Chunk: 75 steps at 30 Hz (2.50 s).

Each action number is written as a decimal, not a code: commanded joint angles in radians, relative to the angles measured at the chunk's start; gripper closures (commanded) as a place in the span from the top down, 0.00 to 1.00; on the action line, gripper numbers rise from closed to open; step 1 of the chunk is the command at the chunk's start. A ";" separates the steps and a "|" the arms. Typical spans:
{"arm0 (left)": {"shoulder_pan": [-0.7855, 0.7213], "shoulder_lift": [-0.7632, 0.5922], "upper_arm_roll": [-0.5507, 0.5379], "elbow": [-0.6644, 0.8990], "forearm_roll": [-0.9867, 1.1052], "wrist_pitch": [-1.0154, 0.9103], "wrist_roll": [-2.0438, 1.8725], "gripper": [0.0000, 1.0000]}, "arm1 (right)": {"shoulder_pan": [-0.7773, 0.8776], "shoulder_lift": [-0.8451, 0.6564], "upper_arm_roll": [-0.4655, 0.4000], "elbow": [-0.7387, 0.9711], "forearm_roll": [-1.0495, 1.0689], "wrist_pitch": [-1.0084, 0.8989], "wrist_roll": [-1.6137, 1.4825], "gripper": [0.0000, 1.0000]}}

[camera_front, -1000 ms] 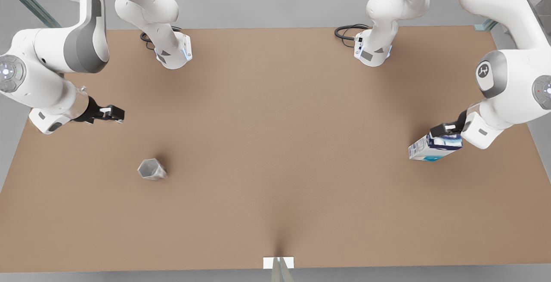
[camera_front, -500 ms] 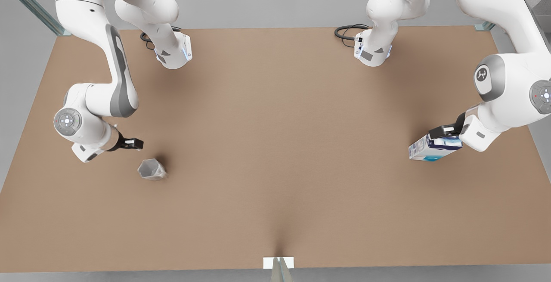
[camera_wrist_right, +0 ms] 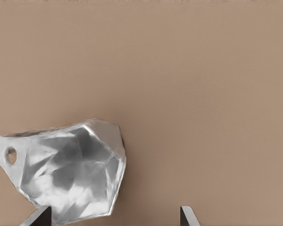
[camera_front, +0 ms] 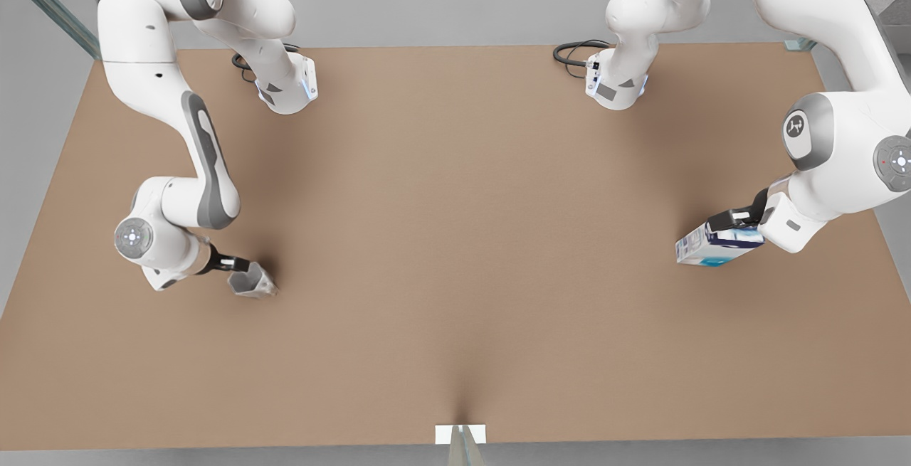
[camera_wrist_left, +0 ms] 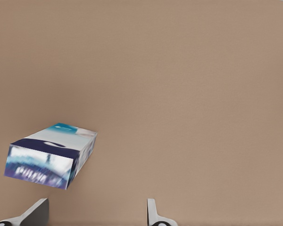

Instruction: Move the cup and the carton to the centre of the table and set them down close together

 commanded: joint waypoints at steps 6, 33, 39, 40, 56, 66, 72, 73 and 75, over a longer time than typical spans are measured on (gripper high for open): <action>0.000 0.006 0.000 0.000 -0.001 0.002 0.001 1.00 | 0.009 0.025 0.000 0.002 0.018 0.050 0.000 1.00; 0.000 0.014 0.000 -0.002 -0.001 0.009 -0.001 1.00 | 0.052 0.149 0.000 0.023 0.014 0.105 -0.044 0.21; 0.000 0.014 0.000 0.000 -0.001 0.014 -0.001 1.00 | 0.072 0.091 0.005 0.057 0.014 -0.045 -0.048 0.21; 0.000 0.014 0.000 0.000 -0.001 0.014 -0.001 1.00 | 0.074 0.091 0.005 0.066 0.014 -0.060 -0.046 0.21; -0.002 0.014 0.000 0.000 -0.001 0.015 -0.001 1.00 | 0.348 0.043 0.009 0.127 0.115 -0.080 0.163 0.21; 0.069 0.074 0.008 0.029 0.117 0.055 0.872 1.00 | 0.609 0.203 0.002 0.380 0.170 -0.070 0.577 0.21; 0.061 -0.081 0.040 -0.284 0.120 0.354 1.140 1.00 | 0.710 0.408 0.000 0.660 0.173 -0.065 0.703 0.21; 0.061 -0.092 0.029 -0.325 0.120 0.354 1.166 1.00 | 0.725 0.456 -0.003 0.721 0.173 -0.065 0.704 0.21; 0.064 -0.084 -0.002 -0.342 0.119 0.347 1.310 1.00 | 0.808 0.536 -0.077 0.825 0.181 -0.028 0.758 0.21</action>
